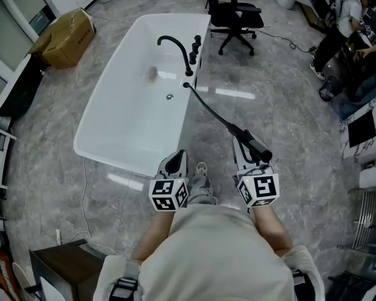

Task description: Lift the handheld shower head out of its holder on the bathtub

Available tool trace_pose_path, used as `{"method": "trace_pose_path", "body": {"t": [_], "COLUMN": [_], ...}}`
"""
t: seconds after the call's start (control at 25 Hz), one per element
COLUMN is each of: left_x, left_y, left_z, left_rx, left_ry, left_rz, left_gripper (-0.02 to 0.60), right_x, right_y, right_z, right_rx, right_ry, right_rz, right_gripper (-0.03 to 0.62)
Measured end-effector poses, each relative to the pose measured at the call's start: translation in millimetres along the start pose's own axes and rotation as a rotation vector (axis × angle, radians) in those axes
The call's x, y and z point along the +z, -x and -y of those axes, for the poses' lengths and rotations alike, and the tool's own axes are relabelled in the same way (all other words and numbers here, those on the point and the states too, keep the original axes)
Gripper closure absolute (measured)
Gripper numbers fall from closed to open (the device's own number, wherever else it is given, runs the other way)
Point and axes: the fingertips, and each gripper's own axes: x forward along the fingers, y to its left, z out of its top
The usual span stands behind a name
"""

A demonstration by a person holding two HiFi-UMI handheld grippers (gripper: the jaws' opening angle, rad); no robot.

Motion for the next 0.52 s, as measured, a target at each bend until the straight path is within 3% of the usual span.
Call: {"method": "trace_pose_path", "body": {"t": [0.52], "left_x": [2.1], "left_y": [-2.8], "left_z": [-5.7], "left_rx": [0.003], "left_ry": [0.007], "left_rz": [0.0], "left_gripper": [0.56], "right_x": [4.3], "right_y": [-4.3], "right_z": [-0.3], "right_rx": [-0.005], "right_ry": [-0.007], "right_rz": [0.01], "right_gripper": [0.45]}}
